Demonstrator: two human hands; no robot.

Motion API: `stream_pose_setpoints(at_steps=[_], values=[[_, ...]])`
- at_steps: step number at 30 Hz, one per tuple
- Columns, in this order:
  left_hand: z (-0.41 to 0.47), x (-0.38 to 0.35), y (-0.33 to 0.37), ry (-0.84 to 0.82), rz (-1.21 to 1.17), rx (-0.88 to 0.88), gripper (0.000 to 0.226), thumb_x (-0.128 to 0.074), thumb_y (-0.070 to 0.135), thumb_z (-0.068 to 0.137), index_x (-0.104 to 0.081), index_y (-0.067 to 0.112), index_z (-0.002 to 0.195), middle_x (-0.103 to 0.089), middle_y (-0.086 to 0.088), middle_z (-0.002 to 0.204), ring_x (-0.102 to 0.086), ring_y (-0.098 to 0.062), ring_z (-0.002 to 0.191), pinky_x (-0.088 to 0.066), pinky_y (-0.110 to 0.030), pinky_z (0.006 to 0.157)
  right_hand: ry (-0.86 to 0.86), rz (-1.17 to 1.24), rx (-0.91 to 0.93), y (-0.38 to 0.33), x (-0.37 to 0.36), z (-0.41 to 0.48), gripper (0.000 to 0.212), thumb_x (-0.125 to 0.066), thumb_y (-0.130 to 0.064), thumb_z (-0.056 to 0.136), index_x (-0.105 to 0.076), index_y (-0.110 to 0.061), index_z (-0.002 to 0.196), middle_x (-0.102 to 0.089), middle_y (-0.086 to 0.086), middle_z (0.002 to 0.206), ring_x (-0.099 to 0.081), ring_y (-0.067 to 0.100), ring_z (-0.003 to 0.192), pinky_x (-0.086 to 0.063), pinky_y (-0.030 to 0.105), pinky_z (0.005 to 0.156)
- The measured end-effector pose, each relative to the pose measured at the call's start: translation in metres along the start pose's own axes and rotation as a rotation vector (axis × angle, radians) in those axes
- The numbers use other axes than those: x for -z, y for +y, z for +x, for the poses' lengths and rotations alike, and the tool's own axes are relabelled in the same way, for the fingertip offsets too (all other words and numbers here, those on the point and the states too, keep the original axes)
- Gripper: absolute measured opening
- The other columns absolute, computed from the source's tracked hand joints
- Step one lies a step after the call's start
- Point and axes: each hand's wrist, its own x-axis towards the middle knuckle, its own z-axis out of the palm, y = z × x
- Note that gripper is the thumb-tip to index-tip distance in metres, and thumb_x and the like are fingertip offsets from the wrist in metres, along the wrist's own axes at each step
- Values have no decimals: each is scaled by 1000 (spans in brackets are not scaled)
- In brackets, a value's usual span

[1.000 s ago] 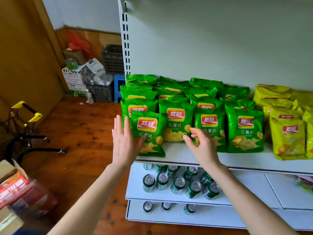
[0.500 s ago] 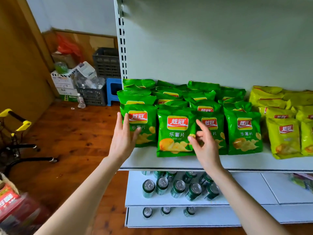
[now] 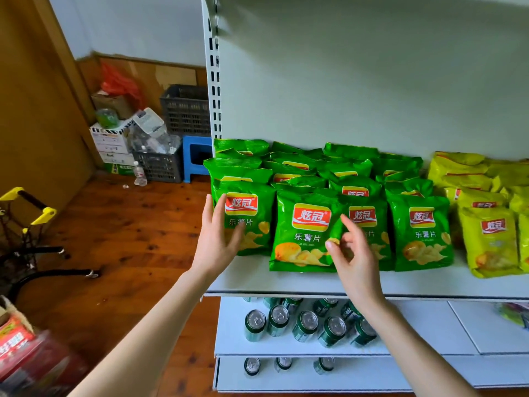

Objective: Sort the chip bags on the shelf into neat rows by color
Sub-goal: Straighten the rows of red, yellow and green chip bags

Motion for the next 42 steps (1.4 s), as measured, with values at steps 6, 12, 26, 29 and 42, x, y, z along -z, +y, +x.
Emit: stream_pose_setpoints(at_steps=[6,12,26,29,42], values=[[-7,8,-9,54,-272,135,88,-43,68,79,-11,27,150,-16,0,158,-16,-16,145,-22,-48,116,-128,44,45,-34,-47,3,56,-62,-6,85,-40,-10,136,-55,1,100,-52,13,88,-41,13,72],[6,13,-6,-2,-227,74,81,-60,40,83,-17,19,147,-34,12,142,-38,10,123,-37,-13,102,-284,-22,44,-45,-80,2,74,-71,-21,80,-32,-9,141,-49,13,128,-46,26,119,-37,30,101],[71,22,-6,-107,-390,120,97,-72,40,71,-12,30,146,-42,20,125,-52,-3,115,-47,-23,95,-77,-531,293,-35,-103,12,110,-87,-46,48,-32,-14,137,-38,28,140,-28,38,133,-29,62,92],[78,18,-10,-103,-364,111,102,-75,43,70,-13,24,149,-42,8,135,-51,-13,121,-47,-31,98,-79,-440,282,-35,-106,16,107,-88,-41,50,-31,-15,137,-37,29,140,-33,42,131,-34,68,87],[79,10,-14,-101,-316,73,99,-70,50,72,-12,28,149,-46,-2,141,-56,-17,116,-50,-37,95,-80,-348,298,-25,-105,21,103,-87,-37,54,-28,-16,136,-36,27,141,-19,27,131,-29,67,95]])
